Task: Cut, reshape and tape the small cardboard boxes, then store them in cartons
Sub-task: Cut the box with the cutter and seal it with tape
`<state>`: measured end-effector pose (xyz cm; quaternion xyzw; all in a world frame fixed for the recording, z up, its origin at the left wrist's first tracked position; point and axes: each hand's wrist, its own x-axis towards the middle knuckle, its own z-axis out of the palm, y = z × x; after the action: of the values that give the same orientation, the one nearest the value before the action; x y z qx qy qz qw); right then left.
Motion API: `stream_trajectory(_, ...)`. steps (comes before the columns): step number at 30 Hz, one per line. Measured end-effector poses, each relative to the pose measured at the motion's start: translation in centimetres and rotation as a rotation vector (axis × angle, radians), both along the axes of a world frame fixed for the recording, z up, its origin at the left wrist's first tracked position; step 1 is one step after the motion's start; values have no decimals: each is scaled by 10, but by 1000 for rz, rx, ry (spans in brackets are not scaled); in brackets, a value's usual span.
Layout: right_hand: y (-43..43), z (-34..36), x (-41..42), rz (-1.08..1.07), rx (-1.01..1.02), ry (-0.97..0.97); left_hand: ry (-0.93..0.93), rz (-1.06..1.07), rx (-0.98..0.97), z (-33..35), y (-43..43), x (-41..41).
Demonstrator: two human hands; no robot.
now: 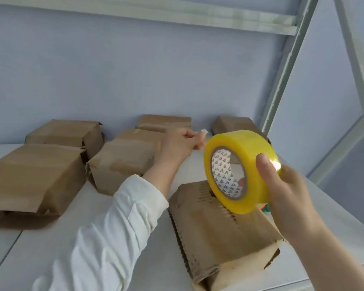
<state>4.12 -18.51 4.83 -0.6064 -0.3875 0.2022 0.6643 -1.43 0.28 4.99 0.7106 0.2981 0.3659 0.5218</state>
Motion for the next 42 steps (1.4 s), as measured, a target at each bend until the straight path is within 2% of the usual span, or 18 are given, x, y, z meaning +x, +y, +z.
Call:
stream_trajectory(4,-5,14,1,-104,-114,143,125,-159,-170,-18,2,-1)
stream_trajectory(6,-8,20,-2,-31,-168,179,176,-206,-228,-25,-1,-4)
stream_trajectory(10,-13,22,-10,47,-157,96,147,-165,-251,-26,-4,-10)
stream_trajectory(14,-24,31,-16,-8,-11,81,216,-183,-188,-22,-12,-14)
stream_trajectory(19,-19,26,-24,-51,-119,44,427,-138,54,-39,-17,-14)
stream_trajectory(24,-14,28,-27,-82,-125,66,552,-236,-10,-42,-14,-15)
stream_trajectory(26,-15,27,-27,-86,-136,57,543,-213,-35,-46,-10,-14)
stream_trajectory(28,-15,26,-28,-96,-134,52,434,-152,116,-49,-11,-13)
stream_trajectory(29,-15,26,-28,-106,-129,49,409,-122,283,-49,-13,-14)
stream_trajectory(30,-15,25,-28,-114,-119,46,429,-96,448,-50,-15,-14)
stream_trajectory(32,-15,25,-29,-131,-102,53,512,-112,562,-48,-17,-16)
stream_trajectory(37,-18,14,-27,-113,-65,75,606,-165,381,-42,-18,-18)
stream_trajectory(40,-25,-3,-30,64,-50,96,596,-179,306,-39,-18,-17)
stream_trajectory(42,-25,-12,-30,99,-23,70,601,-166,296,-41,-17,-13)
